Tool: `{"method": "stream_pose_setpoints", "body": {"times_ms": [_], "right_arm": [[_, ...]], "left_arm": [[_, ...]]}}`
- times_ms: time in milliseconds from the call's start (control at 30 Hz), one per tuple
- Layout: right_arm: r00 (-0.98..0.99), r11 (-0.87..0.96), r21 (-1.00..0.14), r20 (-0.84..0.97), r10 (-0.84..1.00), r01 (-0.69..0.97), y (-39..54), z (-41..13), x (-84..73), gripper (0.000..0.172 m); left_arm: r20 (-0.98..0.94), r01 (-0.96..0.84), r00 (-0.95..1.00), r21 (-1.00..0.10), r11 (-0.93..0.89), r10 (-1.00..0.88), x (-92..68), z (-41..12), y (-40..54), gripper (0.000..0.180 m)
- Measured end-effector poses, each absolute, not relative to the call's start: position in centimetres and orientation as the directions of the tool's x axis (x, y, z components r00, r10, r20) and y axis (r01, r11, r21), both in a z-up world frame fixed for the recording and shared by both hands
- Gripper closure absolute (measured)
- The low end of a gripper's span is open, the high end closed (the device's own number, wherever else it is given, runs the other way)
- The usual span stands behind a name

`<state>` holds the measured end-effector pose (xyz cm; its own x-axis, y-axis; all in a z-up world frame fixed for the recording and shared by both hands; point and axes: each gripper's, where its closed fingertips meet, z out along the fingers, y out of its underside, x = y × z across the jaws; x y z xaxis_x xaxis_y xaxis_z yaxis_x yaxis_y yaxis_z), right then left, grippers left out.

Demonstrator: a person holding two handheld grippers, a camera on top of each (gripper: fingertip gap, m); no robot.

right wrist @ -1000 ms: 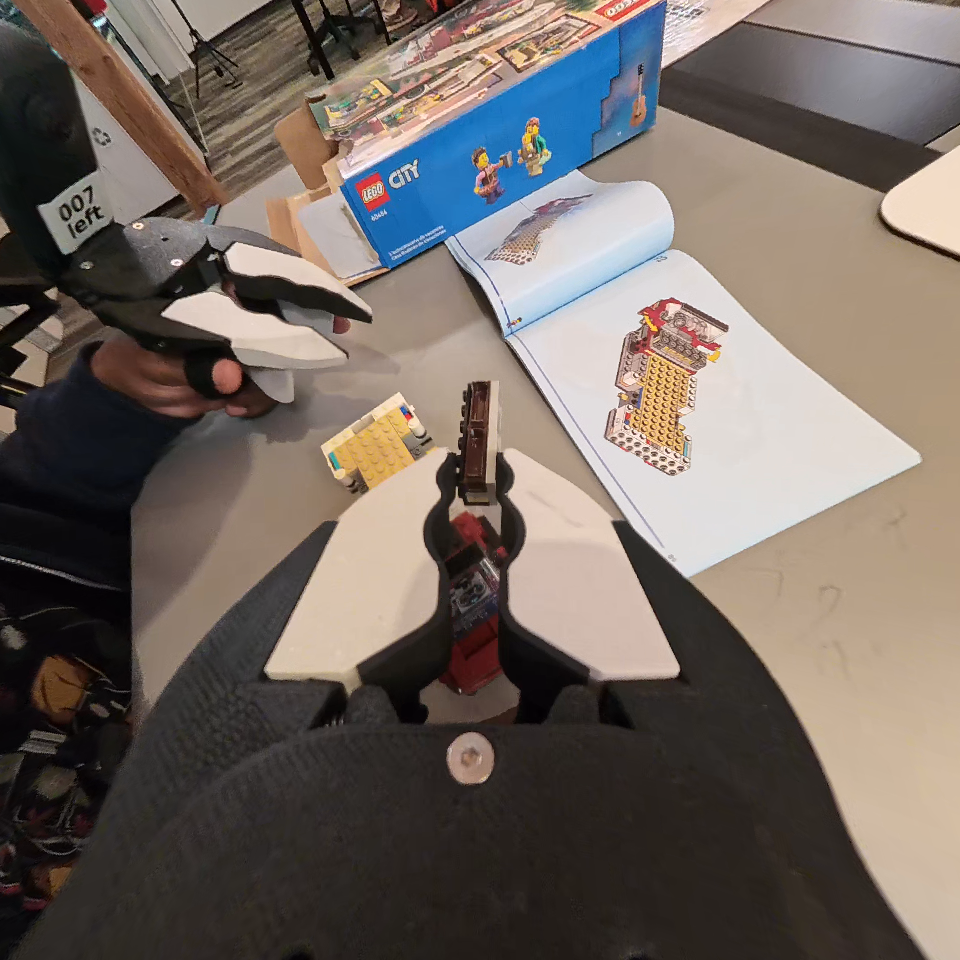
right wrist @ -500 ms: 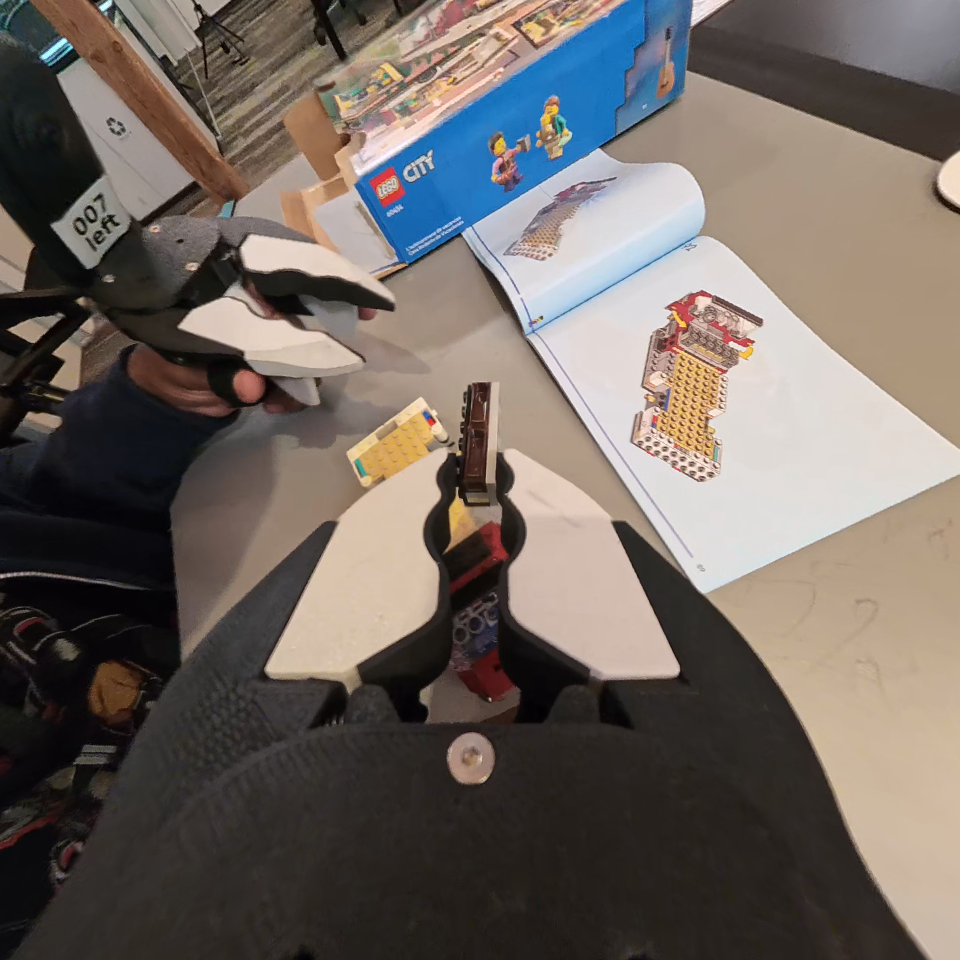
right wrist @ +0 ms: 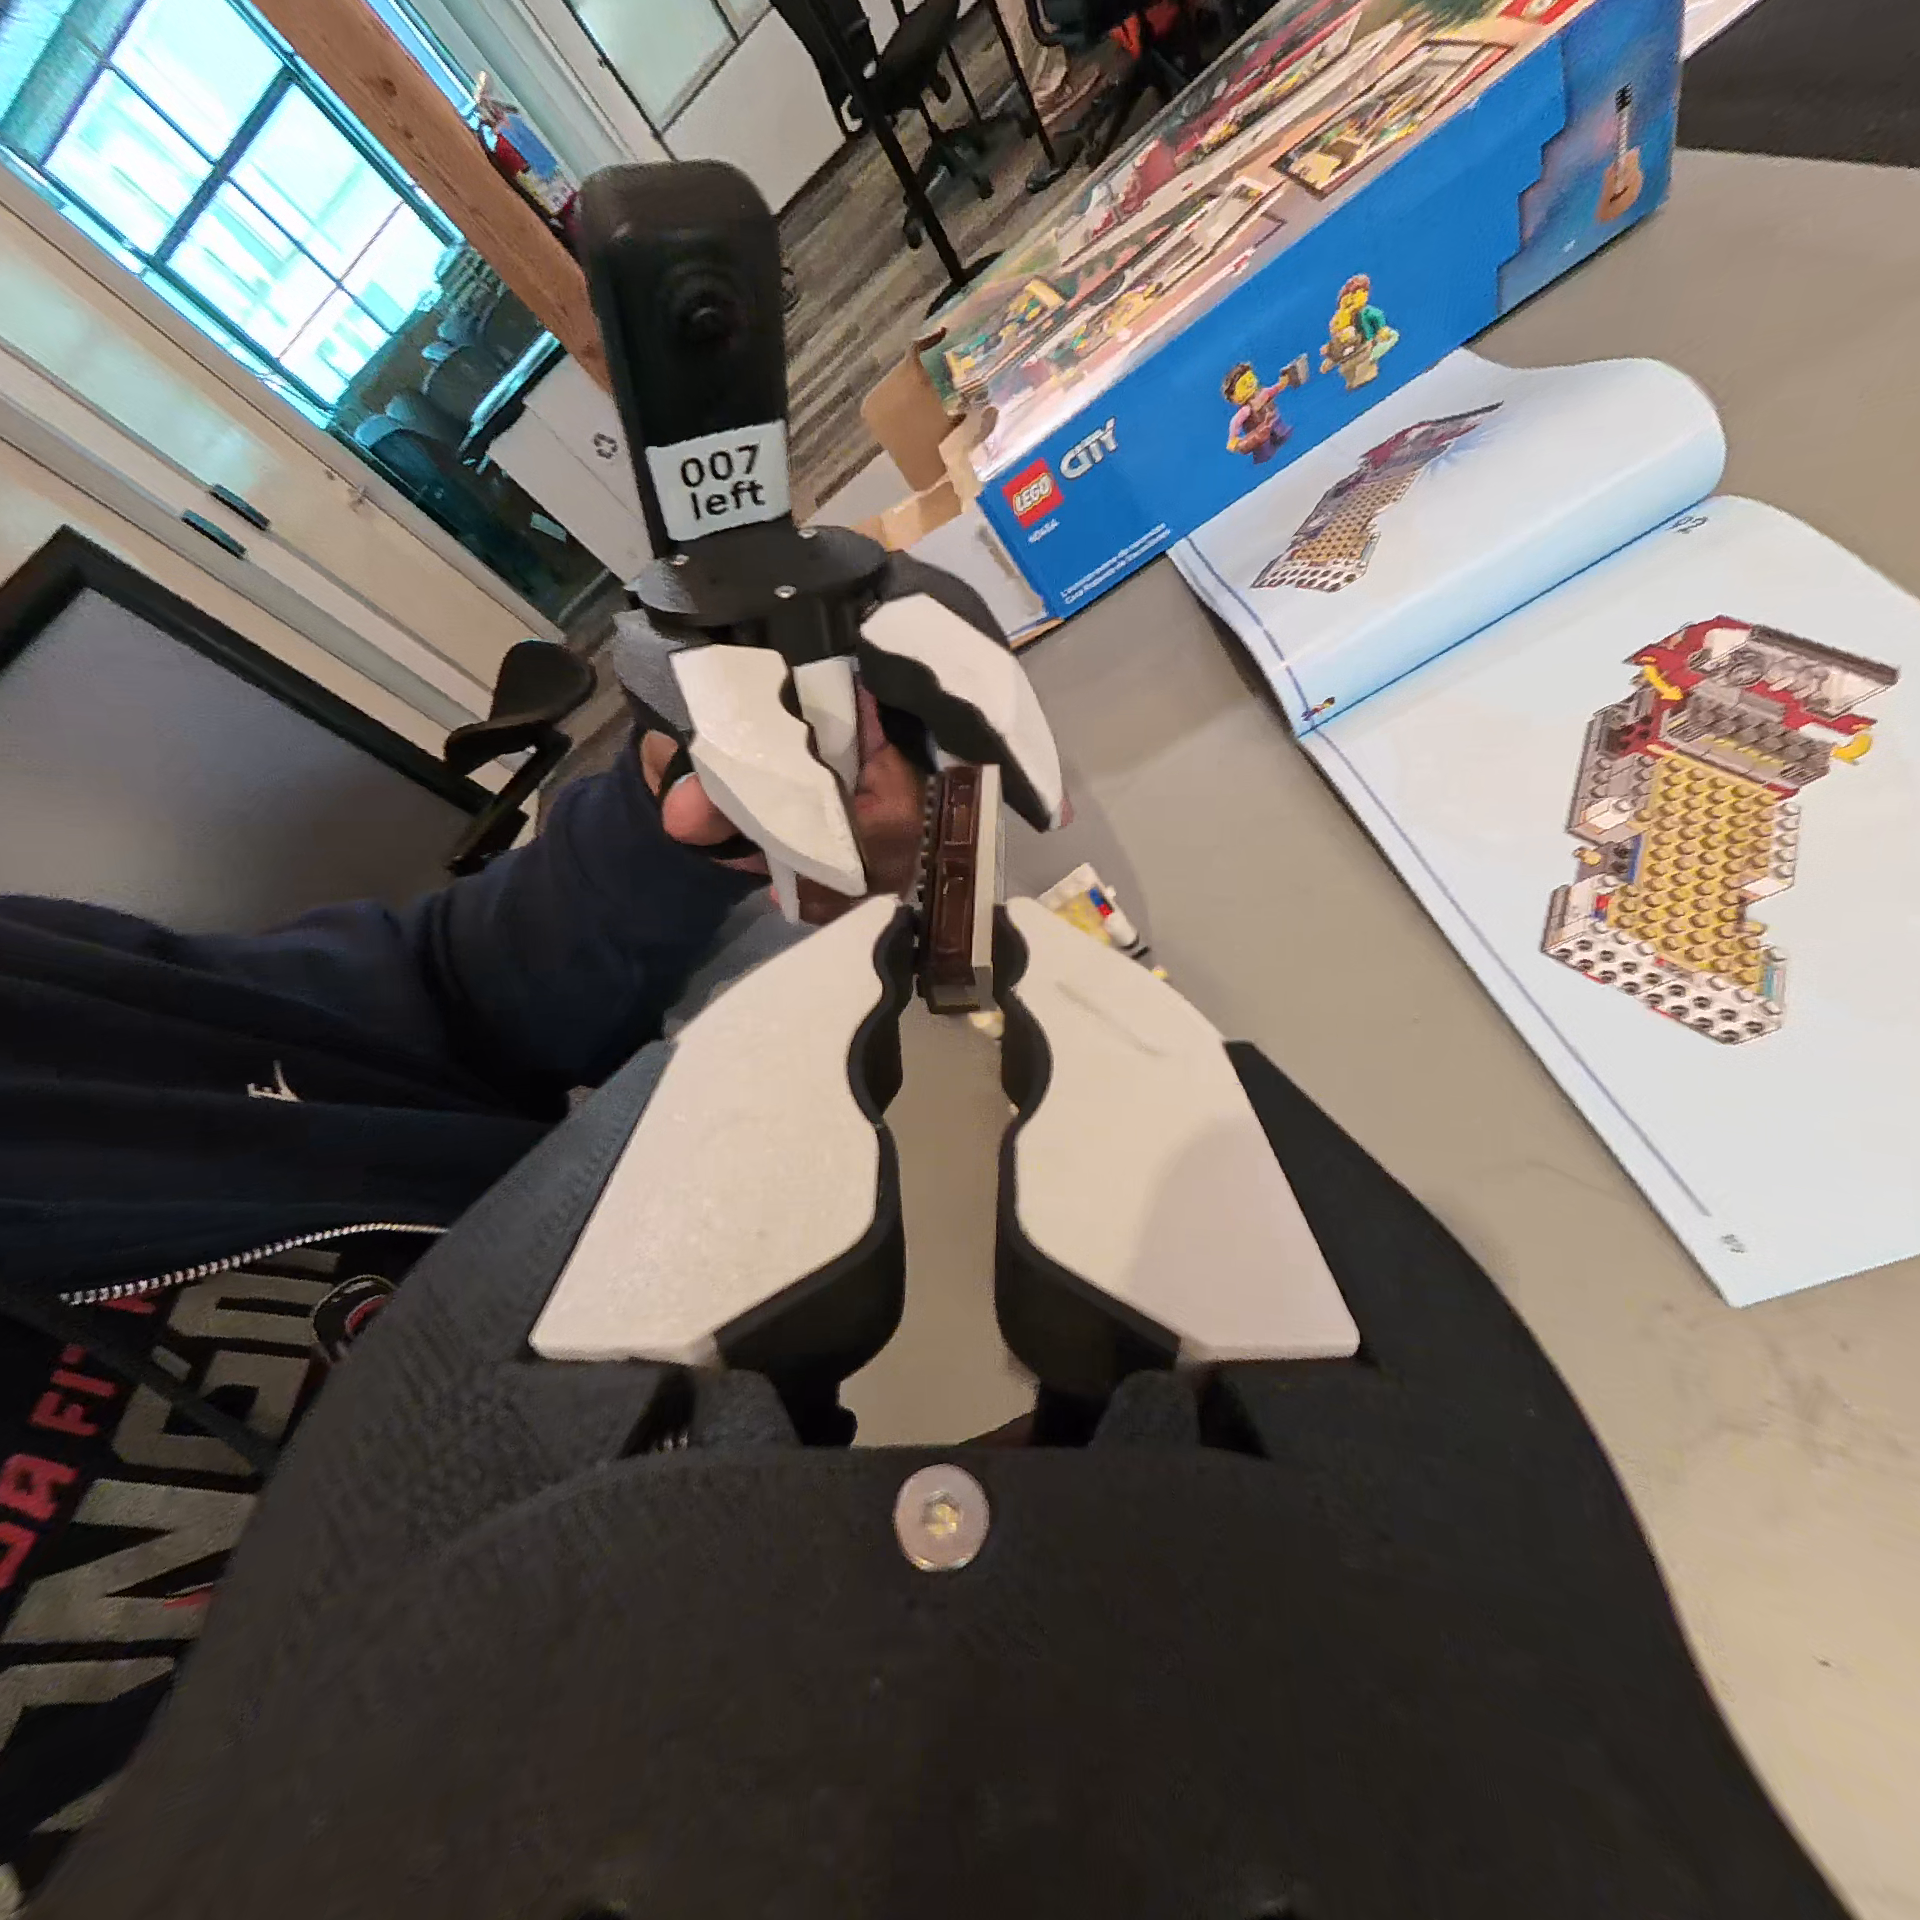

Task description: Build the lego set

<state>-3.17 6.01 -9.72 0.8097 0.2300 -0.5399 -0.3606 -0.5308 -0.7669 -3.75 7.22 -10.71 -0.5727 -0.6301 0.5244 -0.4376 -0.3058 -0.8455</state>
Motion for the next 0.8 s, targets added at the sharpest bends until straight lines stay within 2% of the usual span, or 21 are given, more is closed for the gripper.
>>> {"method": "stream_pose_setpoints", "body": {"times_ms": [100,167,267,367,467,600,667,800], "right_arm": [[0.797,-0.541,-0.757,-0.555,0.238,-0.366,5.7,-10.0,-3.8,0.158],[0.795,-0.541,-0.755,-0.558,0.236,-0.370,5.6,-10.1,-3.9,0.158],[0.842,-0.521,-0.786,-0.496,0.210,-0.333,5.5,-10.5,-3.1,0.154],[0.925,-0.470,-0.864,-0.311,0.218,-0.180,5.2,-10.4,-2.3,0.143],[0.966,-0.419,-0.906,-0.056,0.253,0.057,4.7,-10.1,-2.1,0.136],[0.927,-0.426,-0.835,0.242,0.287,0.350,4.7,-11.1,-2.1,0.130],[0.904,-0.444,-0.794,0.304,0.301,0.415,4.9,-11.5,-2.3,0.132],[0.897,-0.450,-0.786,0.292,0.332,0.423,4.9,-11.9,-3.4,0.150]], "left_arm": [[0.545,-0.440,-0.584,-0.836,-0.330,-0.602,-3.5,-10.4,6.2,0.144],[0.558,-0.447,-0.576,-0.827,-0.341,-0.597,-3.4,-10.5,6.0,0.155],[0.627,-0.499,-0.541,-0.776,-0.386,-0.560,-3.4,-10.8,5.9,0.159],[0.747,-0.561,-0.450,-0.663,-0.495,-0.490,-3.2,-11.0,6.6,0.164],[0.825,-0.602,-0.376,-0.563,-0.566,-0.421,-3.2,-11.4,7.1,0.164],[0.881,-0.646,-0.320,-0.473,-0.599,-0.350,-3.6,-11.4,6.7,0.165],[0.886,-0.662,-0.311,-0.462,-0.590,-0.345,-4.0,-11.4,6.3,0.165],[0.903,-0.675,-0.301,-0.429,-0.600,-0.307,-4.4,-11.2,5.6,0.165]]}}
